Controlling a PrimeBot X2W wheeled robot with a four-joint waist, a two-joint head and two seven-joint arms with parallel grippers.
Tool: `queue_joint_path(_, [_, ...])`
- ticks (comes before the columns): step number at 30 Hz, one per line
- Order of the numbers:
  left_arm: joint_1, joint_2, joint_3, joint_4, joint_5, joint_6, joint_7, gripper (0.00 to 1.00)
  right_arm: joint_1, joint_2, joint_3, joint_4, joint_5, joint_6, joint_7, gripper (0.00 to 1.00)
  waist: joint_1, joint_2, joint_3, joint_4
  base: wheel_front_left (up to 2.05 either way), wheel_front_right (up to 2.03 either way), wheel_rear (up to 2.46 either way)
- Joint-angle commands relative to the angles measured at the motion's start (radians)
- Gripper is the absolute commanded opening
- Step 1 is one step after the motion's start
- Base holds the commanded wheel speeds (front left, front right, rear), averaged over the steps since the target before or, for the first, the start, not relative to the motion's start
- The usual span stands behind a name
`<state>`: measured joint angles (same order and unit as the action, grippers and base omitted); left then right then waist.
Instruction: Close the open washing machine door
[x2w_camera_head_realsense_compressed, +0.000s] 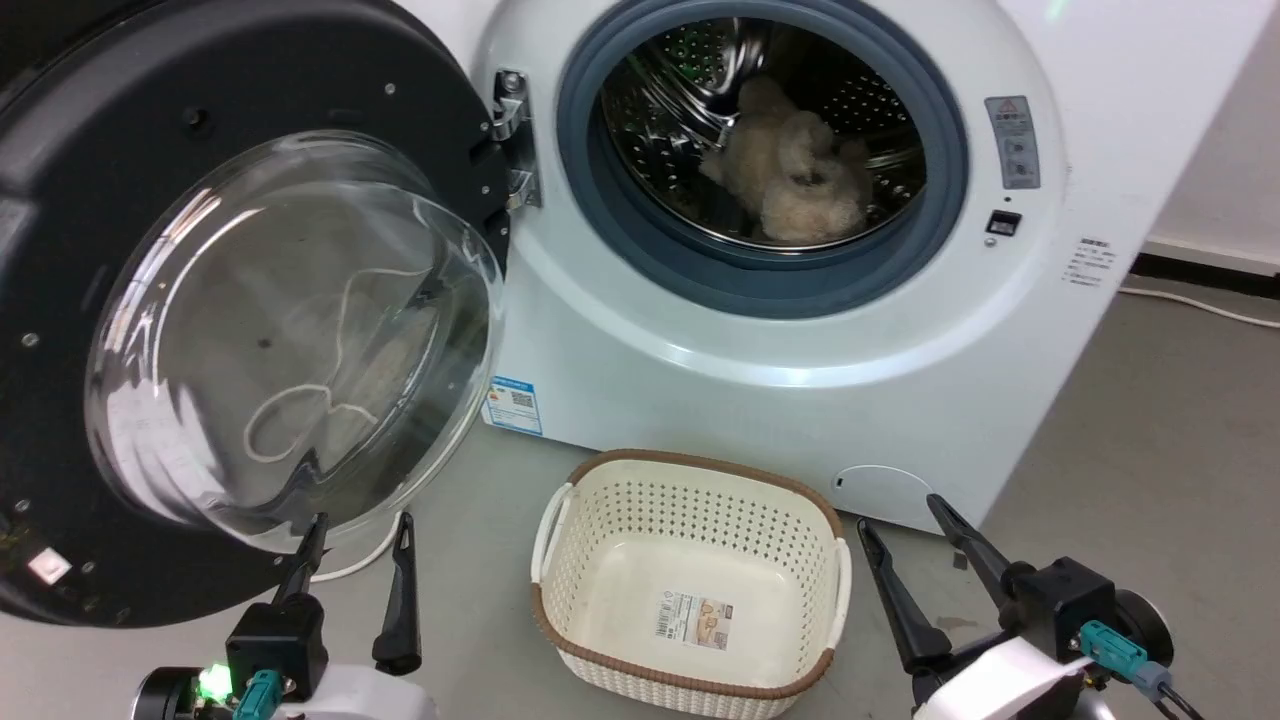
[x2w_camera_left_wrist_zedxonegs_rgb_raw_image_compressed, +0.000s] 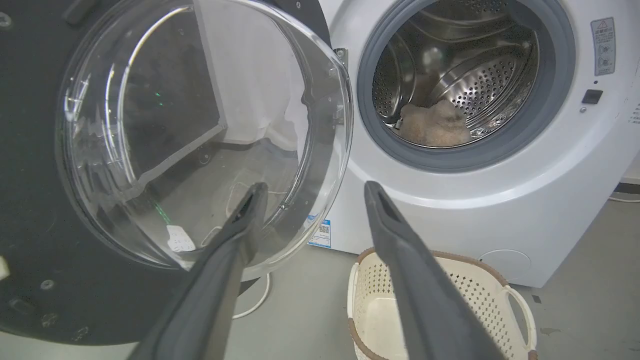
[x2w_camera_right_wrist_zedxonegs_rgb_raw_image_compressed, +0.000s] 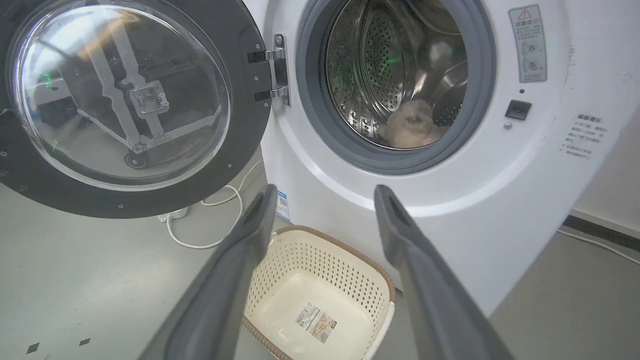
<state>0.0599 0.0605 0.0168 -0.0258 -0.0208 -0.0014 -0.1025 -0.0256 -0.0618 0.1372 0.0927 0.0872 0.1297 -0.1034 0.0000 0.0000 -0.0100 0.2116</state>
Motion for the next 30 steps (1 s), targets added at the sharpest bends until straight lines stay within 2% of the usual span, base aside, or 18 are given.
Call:
queue_joint_path(1, [0.013,0.003,0.004,-0.006,-0.005,0.006,-0.009,1.0,-0.016,-0.006,0.008,0.007,0.012,0.0,-0.009,1.0,0.0,0.0,0.0,0.006,0.0,0.0,0.0])
queue_joint_path(30, [0.047,0.0,0.028,-0.025,-0.011,-0.003,-0.072,1.0,-0.039,-0.028,0.112,0.075,0.075,0.001,-0.071,1.0,0.0,0.0,-0.002,0.131,0.0,0.0,0.0])
